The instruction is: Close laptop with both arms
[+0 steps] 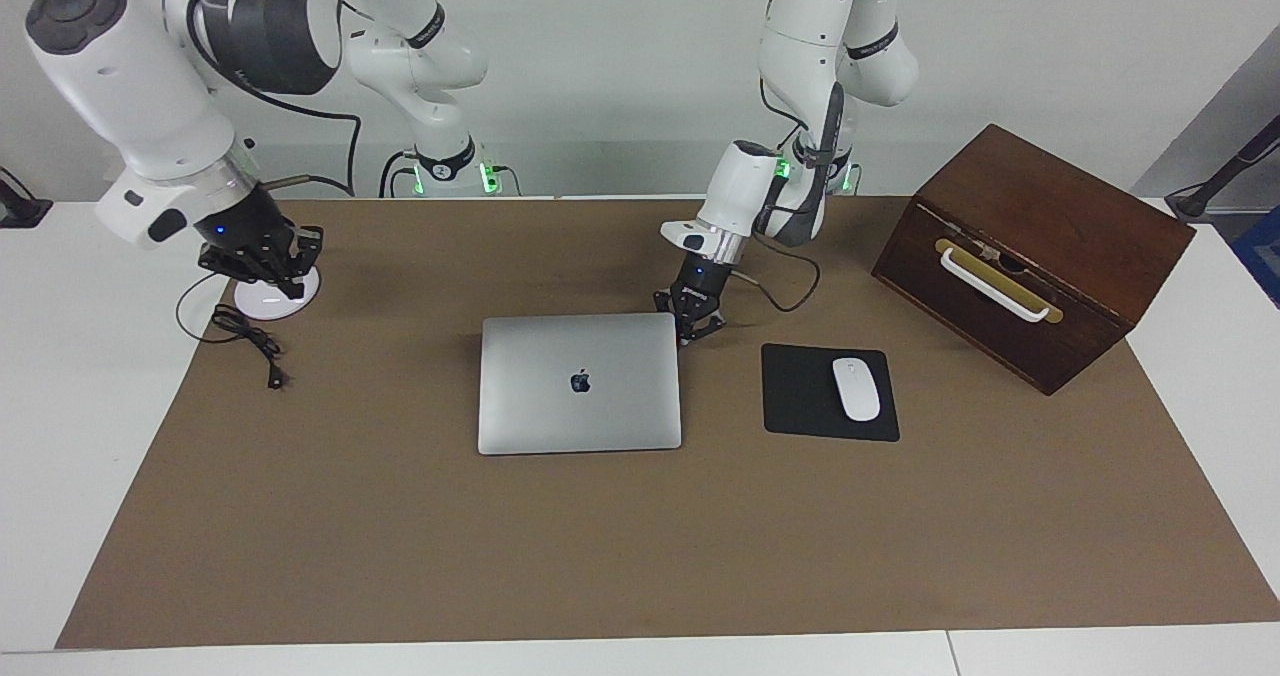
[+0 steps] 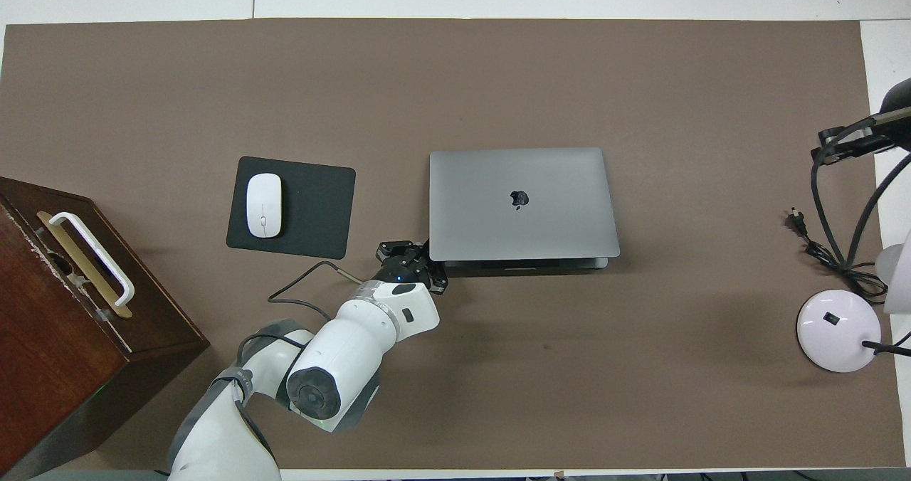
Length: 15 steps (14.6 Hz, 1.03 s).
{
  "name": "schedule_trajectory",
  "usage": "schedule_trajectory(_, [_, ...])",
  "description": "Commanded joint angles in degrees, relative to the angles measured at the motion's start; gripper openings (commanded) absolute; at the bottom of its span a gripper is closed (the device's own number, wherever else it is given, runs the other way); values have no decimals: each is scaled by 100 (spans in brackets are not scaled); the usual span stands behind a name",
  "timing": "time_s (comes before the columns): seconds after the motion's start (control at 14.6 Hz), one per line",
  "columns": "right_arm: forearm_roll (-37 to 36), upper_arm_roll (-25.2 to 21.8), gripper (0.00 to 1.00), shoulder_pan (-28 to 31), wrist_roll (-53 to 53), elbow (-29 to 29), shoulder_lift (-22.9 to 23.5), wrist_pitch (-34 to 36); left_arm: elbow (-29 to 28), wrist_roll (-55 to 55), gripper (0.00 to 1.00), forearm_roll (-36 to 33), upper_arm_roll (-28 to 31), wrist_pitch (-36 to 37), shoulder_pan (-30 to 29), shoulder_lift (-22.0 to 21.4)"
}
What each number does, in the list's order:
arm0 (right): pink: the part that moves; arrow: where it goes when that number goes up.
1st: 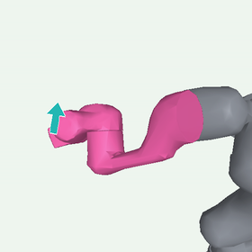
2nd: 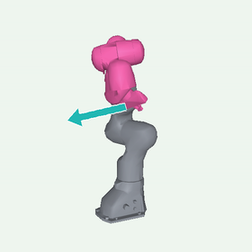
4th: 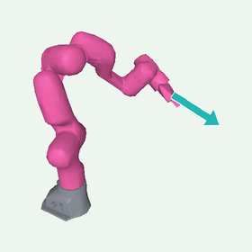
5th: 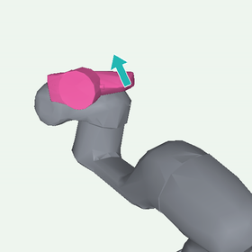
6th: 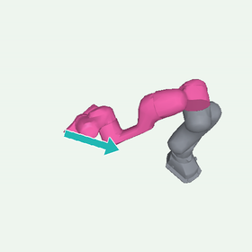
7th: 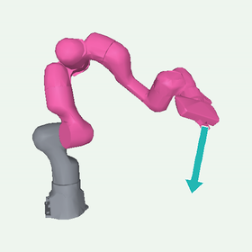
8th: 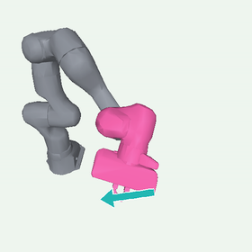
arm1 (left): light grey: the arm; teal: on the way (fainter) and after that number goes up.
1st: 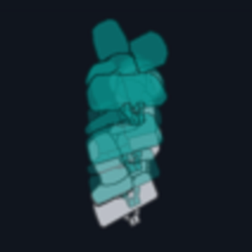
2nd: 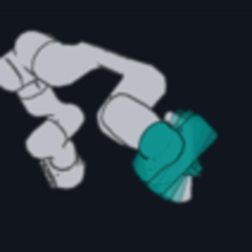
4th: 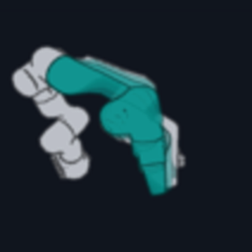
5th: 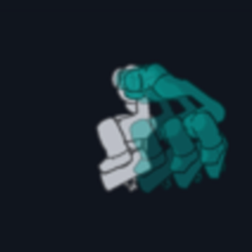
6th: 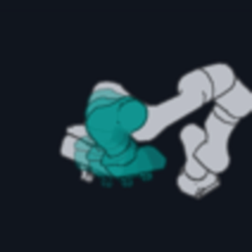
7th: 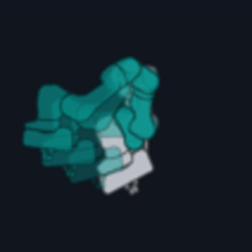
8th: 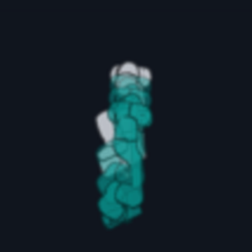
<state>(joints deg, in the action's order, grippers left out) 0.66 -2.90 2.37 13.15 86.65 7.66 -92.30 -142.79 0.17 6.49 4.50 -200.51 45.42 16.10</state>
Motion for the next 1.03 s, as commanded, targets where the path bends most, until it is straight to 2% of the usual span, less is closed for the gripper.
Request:
schedule_trajectory(0.0, [4,87,76,237,39,300,-256,-60,-389,-192,0,-113,-37,29,-129,-229])
schedule_trajectory(0.14, [39,87,100,273,-14,387,-317,-51,-469,-307,0,-113,-55,38,-130,-396])
schedule_trajectory(0.21, [65,96,100,264,-75,440,-353,-60,-504,-394,0,-113,-64,73,-130,-484])
schedule_trajectory(0.34, [109,96,100,229,-373,598,-432,-95,-548,-588,0,-113,-55,597,-112,-835])
schedule_trajectory(0.62, [215,105,100,185,-586,695,-476,-147,-531,-632,0,-96,-11,2792,-129,-2108])
schedule_trajectory(0.82, [206,105,100,185,-568,687,-476,-165,-382,-615,0,-87,24,4182,-331,-2742])
schedule_trajectory(0.96, [206,105,100,185,-577,687,-476,-174,-75,-571,0,-87,50,5244,-384,-3085])
